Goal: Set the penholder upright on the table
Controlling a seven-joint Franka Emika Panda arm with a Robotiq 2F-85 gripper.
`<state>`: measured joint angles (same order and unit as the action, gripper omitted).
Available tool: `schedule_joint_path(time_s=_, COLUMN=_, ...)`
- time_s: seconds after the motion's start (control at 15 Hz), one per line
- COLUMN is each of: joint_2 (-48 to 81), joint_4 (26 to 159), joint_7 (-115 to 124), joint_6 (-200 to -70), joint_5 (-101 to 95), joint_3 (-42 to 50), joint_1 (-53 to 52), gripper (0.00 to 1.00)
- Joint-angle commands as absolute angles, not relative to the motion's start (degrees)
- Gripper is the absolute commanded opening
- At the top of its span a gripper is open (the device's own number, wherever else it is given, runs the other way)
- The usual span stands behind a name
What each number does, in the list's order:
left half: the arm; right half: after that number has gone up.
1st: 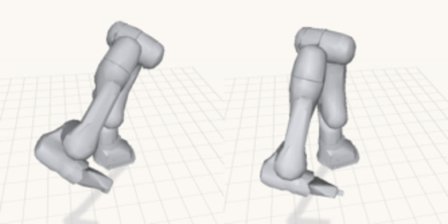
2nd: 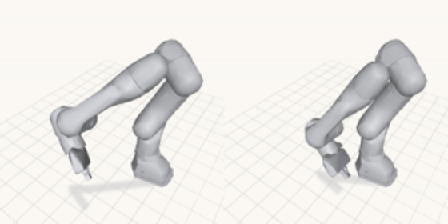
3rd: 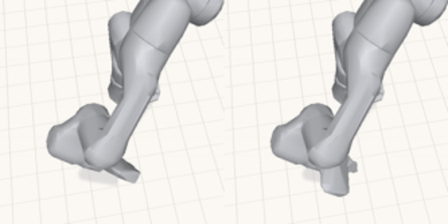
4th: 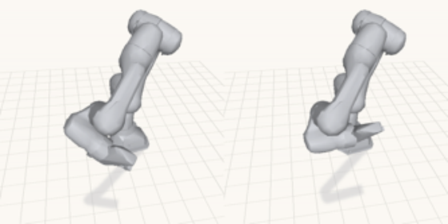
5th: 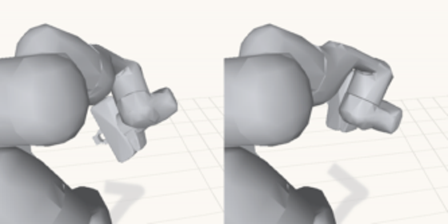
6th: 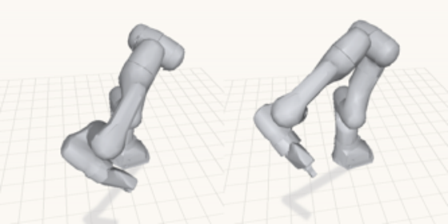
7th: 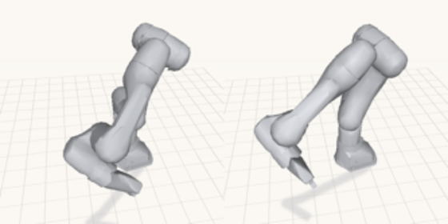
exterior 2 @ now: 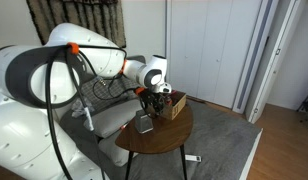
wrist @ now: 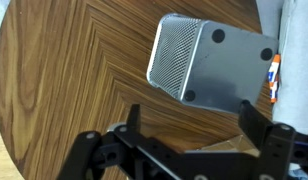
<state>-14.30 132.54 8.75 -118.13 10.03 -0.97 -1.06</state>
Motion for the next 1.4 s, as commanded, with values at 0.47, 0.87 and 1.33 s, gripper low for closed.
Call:
schedule_joint_path(time_s=0.47, joint_2=-14.03, joint_4=128.92, joint_7=9.27, joint_6=-114.53, joint_5=14.33, joint_3=-1.25, joint_1=-2.02, gripper=1.00)
schedule_joint_path(time_s=0.87, joint_2=-11.23, joint_4=124.59, joint_7=12.80, joint_6=-105.92, joint_5=11.51, joint_3=-2.52, joint_1=-1.67, gripper=1.00)
schedule_joint_path(time_s=1.33, joint_2=-5.41, joint_4=120.18, joint_7=16.75, joint_6=-99.42, joint_5=11.66, joint_3=-2.37, joint_1=-1.36, gripper=1.00)
